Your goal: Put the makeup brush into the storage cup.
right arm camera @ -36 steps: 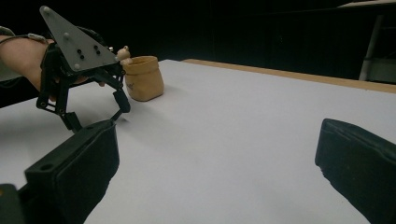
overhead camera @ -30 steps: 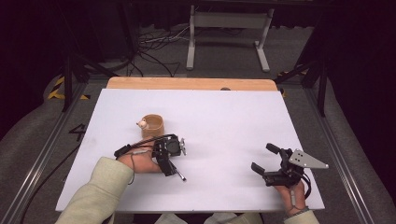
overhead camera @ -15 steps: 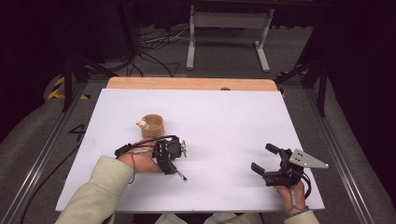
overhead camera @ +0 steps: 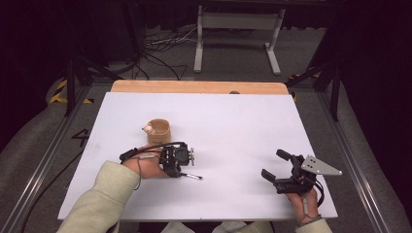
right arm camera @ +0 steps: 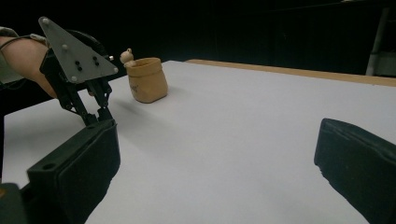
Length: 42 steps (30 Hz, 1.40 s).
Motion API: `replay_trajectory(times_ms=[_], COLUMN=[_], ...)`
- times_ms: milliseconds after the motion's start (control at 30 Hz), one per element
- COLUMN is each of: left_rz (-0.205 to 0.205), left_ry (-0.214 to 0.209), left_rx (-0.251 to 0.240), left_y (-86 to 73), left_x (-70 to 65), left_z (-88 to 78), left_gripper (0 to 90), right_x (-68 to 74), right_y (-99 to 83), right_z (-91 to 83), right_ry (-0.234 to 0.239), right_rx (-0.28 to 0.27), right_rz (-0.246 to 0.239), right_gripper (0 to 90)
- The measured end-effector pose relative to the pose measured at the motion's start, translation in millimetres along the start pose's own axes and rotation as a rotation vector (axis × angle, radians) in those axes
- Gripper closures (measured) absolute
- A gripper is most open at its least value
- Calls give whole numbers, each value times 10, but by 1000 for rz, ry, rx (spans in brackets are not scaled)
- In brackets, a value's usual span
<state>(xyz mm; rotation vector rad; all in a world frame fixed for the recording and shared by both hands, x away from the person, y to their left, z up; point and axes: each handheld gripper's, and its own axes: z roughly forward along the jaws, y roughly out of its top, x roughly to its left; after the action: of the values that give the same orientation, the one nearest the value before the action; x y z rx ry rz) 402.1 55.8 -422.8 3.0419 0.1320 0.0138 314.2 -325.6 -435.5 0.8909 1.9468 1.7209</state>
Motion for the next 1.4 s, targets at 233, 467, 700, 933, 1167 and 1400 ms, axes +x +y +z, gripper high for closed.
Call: replay_trajectory(times_ms=[233, 467, 700, 933, 1167, 1400], left_rz=[-6, 1, 11, 13, 1, -43], left_ry=[-1, 8, 13, 33, 39, 62], left_rx=[3, 8, -33, -89, -166, -259], left_y=[0, 8, 12, 1, -61, -155], left_x=[9, -7, -4, -42, -29, -4], left_z=[-3, -6, -199, -333, -459, -602], left_gripper=[828, 830, 832, 832, 832, 832], right_x=[-2, -5, -11, -10, -16, -14], right_y=[9, 6, 5, 2, -1, -11], right_z=[-25, -23, -24, -24, -25, -9], right_ry=[-12, -12, -12, -11, -13, -11], right_rx=[-13, -11, -10, -8, -6, 8], right_rz=[-1, 4, 5, 7, 7, -2], right_gripper=[11, 12, 11, 12, 12, 6])
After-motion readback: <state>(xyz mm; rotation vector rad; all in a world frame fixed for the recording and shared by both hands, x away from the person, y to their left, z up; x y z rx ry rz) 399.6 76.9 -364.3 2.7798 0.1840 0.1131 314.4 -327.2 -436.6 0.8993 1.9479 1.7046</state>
